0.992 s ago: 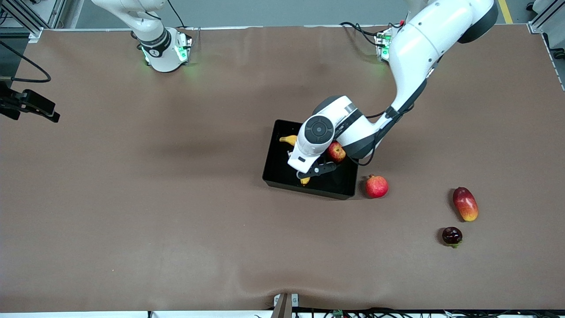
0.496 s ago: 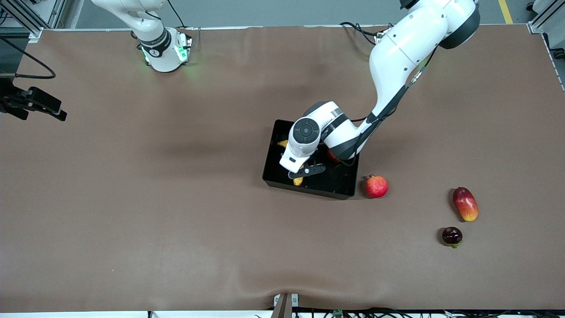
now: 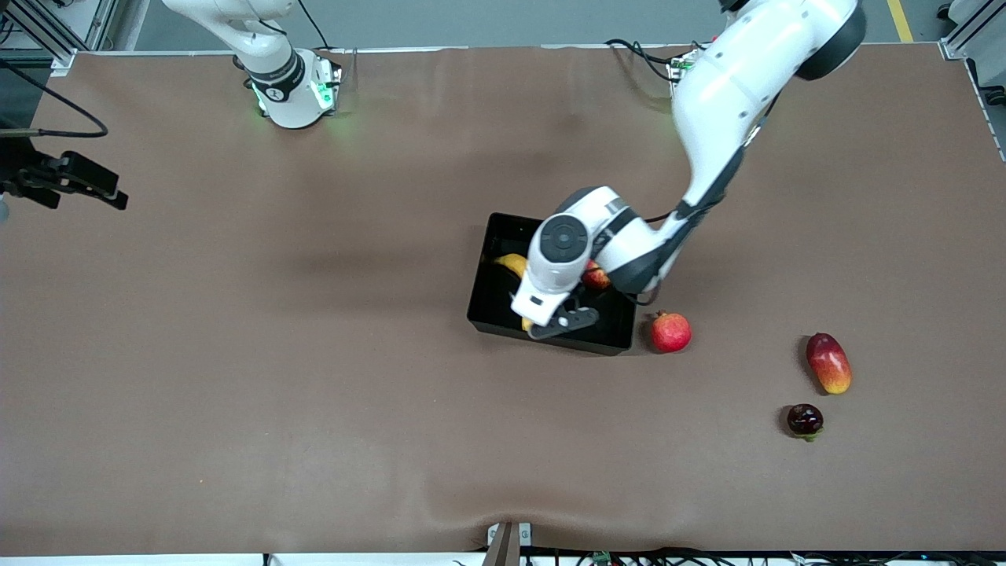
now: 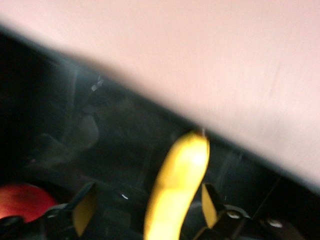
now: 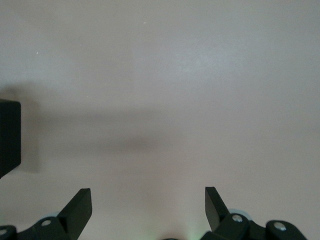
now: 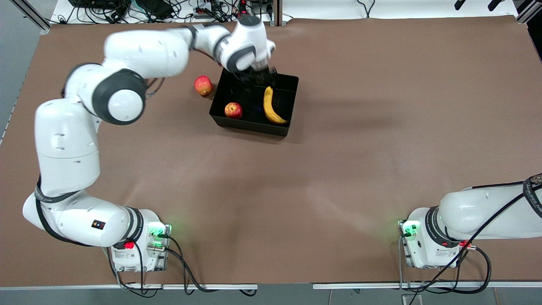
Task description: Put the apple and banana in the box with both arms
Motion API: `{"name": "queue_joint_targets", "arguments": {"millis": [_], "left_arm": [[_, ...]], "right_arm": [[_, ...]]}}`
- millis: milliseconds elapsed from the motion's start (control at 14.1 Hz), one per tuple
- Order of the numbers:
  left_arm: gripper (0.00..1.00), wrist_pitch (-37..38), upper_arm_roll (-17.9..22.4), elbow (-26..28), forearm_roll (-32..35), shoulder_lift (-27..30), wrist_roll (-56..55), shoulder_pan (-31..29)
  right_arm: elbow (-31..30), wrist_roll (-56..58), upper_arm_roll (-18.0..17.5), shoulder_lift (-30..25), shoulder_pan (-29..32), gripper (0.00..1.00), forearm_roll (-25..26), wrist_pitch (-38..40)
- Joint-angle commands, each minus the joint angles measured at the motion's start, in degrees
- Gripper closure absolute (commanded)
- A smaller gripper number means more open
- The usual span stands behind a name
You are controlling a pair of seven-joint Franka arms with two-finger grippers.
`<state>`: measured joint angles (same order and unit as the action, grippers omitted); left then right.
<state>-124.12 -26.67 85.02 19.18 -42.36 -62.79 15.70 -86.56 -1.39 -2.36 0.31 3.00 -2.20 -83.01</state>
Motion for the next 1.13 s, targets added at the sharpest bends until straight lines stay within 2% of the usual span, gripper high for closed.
{"name": "queue_joint_targets", "arguments": {"millis": [0,354,638,780,921,1063], "left_arm": [[0.00,7.5,-0.3,0.4,-0.1,10.8,4.7,-6.4],[0.00,14.6,-0.6,0.2,-2.6,21.8,13.8,-18.0],[0.00,22.0,-0.5,0.2,-2.9,28.7,25.6,-23.9],[0.00,23.9,-0.5,0.2,-5.3,32.0,31.4,-26.7],[0.00,26.0,1.4,1.0,-7.9,35.8,37.4,-26.8],[0.00,29.0,6.4,1.4,-10.8,38.6,43.1,-24.8]], "right_arm": [[-0.6,0.2,2.1,-1.6,-3.1,0.00,0.1,1.0],[-0.7,0.4,3.3,-1.5,-3.9,0.00,-0.2,-0.2],[-2.2,1.7,4.7,-1.7,-3.7,0.00,-0.3,0.2],[-2.2,1.7,4.7,-1.8,-4.1,0.00,-0.3,0.4],[-1.2,1.3,4.8,-1.6,-5.1,0.00,-0.3,0.8],[-0.1,1.1,4.7,-1.5,-5.1,0.00,-0.1,2.3]]}}
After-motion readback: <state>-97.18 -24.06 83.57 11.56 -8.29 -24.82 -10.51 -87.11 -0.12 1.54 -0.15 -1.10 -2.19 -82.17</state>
